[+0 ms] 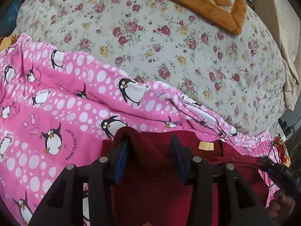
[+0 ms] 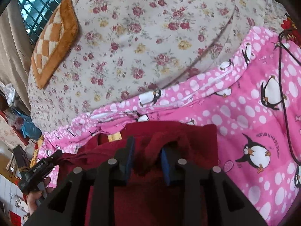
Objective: Fold small clothes
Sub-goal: 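Carry the held hem over onto the collar with both grippers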
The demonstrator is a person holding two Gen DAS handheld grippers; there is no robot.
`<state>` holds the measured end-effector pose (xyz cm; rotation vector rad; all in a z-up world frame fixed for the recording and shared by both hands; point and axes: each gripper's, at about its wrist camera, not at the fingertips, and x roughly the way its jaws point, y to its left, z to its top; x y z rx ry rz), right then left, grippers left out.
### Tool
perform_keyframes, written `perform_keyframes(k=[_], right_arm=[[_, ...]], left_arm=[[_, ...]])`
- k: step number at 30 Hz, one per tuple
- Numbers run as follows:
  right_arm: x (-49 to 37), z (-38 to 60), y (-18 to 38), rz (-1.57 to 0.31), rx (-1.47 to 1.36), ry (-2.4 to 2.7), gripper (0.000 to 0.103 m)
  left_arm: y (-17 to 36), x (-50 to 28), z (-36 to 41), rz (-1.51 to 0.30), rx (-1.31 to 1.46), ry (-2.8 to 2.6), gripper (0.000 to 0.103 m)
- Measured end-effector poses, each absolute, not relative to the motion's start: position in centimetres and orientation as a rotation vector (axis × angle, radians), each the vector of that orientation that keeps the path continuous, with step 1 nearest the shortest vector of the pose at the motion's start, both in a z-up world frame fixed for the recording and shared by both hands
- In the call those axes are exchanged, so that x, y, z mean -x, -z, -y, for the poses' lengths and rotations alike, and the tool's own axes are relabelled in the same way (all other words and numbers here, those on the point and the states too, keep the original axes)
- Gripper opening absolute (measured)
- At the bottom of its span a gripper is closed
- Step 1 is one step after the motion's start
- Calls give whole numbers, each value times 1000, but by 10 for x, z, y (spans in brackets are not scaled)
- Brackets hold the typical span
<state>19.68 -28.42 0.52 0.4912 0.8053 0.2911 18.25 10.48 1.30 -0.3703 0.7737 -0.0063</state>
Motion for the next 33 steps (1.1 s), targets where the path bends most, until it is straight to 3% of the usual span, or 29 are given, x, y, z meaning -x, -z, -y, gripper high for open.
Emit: perform_keyframes(k=[2, 6, 7, 14, 17, 21, 25, 30, 33], right_arm=[[-195, 286, -12, -779, -486, -309, 28], [-194, 288, -16, -759, -488, -317, 40], [-195, 289, -14, -763, -504, -322, 40], [-191, 291, -30, -683, -449, -258, 39], [-203, 271, -46, -685, -326, -256, 21], [-232, 236, -33, -796, -180, -251, 21], [-264, 238, 13, -953, -148, -162, 21], [-277, 260, 44, -1031, -243, -159, 21], [-273, 262, 42, -1017, -233, -167, 22]], left_arm=[[-11, -183, -109, -784, 412, 24, 38], [3, -188, -125, -839, 521, 37, 82], [3, -188, -128, -838, 507, 17, 84], [-21, -181, -118, -718, 397, -63, 84], [-24, -191, -94, -725, 316, -76, 84], [-4, -209, -84, -780, 212, -186, 73], [47, -229, -106, -1037, 289, -238, 71], [50, -228, -110, -1036, 294, -236, 73], [41, -219, -115, -1004, 342, -204, 64]])
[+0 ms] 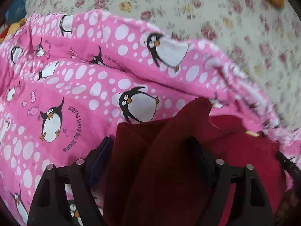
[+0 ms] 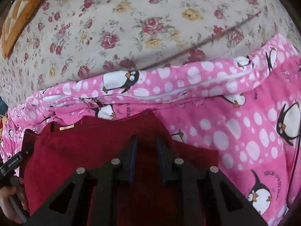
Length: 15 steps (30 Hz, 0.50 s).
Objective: Fold small clothes
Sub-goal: 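Carry the held hem over onto the collar with both grippers, then release the hem and press the folded sweater flat with both grippers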
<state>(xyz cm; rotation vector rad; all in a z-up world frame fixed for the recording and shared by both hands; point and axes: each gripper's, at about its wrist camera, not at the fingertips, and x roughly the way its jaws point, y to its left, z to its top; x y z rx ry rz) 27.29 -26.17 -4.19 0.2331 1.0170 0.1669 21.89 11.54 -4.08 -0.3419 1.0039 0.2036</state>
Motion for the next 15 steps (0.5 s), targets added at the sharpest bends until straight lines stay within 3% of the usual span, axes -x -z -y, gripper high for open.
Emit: perform_keyframes(k=[1, 4, 7, 10, 12, 13, 15], right_arm=[[-268, 263, 37, -991, -236, -172, 22], [-246, 256, 5, -893, -181, -199, 22], [-213, 244, -22, -838, -152, -218, 30], [-178, 234, -30, -828, -106, -240, 31], [-171, 222, -20, -855, -14, -225, 44], [-172, 220, -6, -896, 32, -200, 55], [-176, 222, 24, -984, 59, -188, 61]], left_arm=[[33, -212, -117, -989, 357, -179, 58], [7, -188, -106, -906, 314, -122, 58], [-7, -165, -83, -856, 203, -75, 58], [9, -166, -56, -934, 91, -24, 60], [29, -166, -50, -969, 41, -41, 69], [30, -164, -48, -939, 22, -49, 70], [29, -164, -49, -940, 36, -55, 71]])
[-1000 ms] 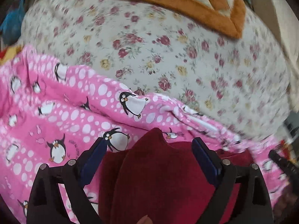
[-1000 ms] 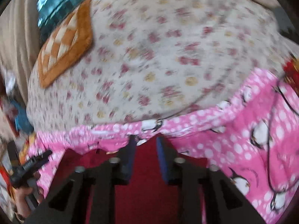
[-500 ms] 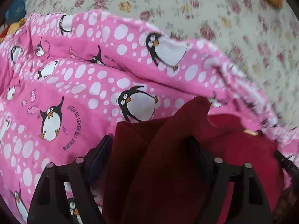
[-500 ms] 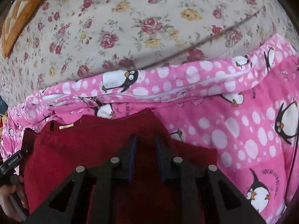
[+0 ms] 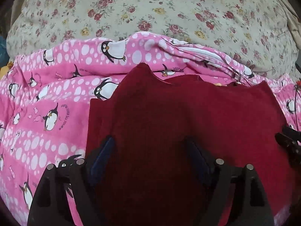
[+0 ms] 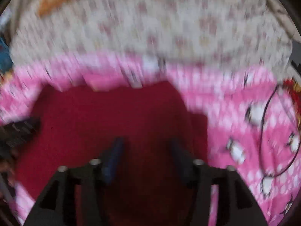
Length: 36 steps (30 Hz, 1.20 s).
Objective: Fold small clothes
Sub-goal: 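Release the hem and press the folded sweater flat with both grippers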
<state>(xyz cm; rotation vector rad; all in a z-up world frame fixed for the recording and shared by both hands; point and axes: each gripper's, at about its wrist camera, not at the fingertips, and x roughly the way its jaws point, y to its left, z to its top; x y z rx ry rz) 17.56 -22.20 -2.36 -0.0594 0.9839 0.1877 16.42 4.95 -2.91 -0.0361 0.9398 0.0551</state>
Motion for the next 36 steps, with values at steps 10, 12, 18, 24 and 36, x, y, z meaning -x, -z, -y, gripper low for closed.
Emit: perform_keyframes(k=[10, 12, 18, 24, 36], right_arm=[[-167, 215, 28, -923, 109, -182, 68], [-167, 218, 23, -931, 81, -177, 68], [-117, 220, -6, -867, 4, -138, 74], [-111, 235, 36, -1029, -68, -118, 90], [-79, 235, -22, -778, -65, -157, 86]], left_arm=[[33, -163, -46, -919, 32, -60, 73], [33, -162, -47, -916, 33, -59, 73], [33, -160, -48, -914, 31, -58, 73], [30, -157, -49, -905, 45, -45, 72], [-32, -50, -138, -772, 276, -108, 64]])
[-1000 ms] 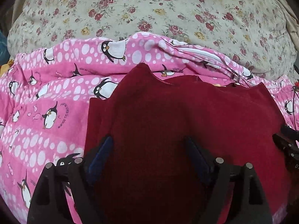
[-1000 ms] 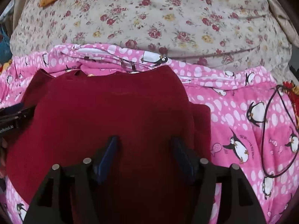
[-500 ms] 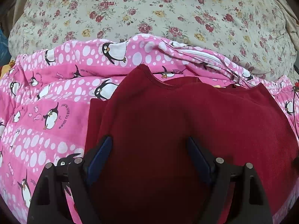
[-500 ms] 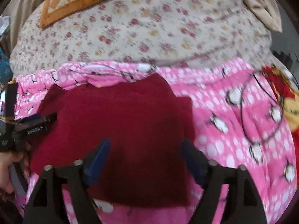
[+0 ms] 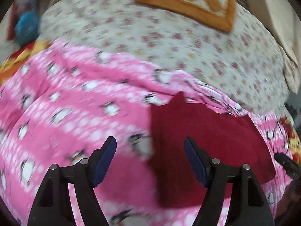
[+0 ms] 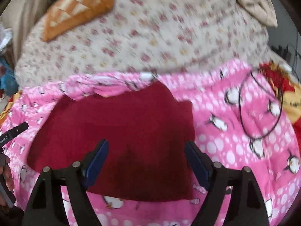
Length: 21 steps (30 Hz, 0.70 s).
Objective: Fold small clothes
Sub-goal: 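Release the hem and press the folded sweater flat with both grippers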
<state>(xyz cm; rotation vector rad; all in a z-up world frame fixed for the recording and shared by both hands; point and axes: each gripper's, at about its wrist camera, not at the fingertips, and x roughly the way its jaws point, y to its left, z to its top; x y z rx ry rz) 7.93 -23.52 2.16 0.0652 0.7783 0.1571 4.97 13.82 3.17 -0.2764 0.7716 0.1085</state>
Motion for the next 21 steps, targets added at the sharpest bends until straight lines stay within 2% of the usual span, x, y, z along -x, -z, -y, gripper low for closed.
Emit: perform_keyframes(k=[3, 5, 7, 9, 12, 21], right_arm=[[-78, 219, -20, -783, 1, -217, 85], [-83, 210, -11, -823, 30, -233, 79], [-90, 206, 6, -904, 20, -252, 78], [-94, 206, 20, -972, -7, -261, 79], [-94, 205, 23, -970, -8, -257, 81], [-95, 197, 26, -960, 39, -244, 87]], left_arm=[[-20, -42, -154, -827, 372, -89, 64], [-9, -43, -153, -872, 417, -63, 64], [8, -45, -143, -939, 480, -9, 64], [20, -48, -128, -987, 492, 35, 64], [19, -50, -100, -990, 359, 56, 64], [23, -30, -92, -971, 434, 118, 64]])
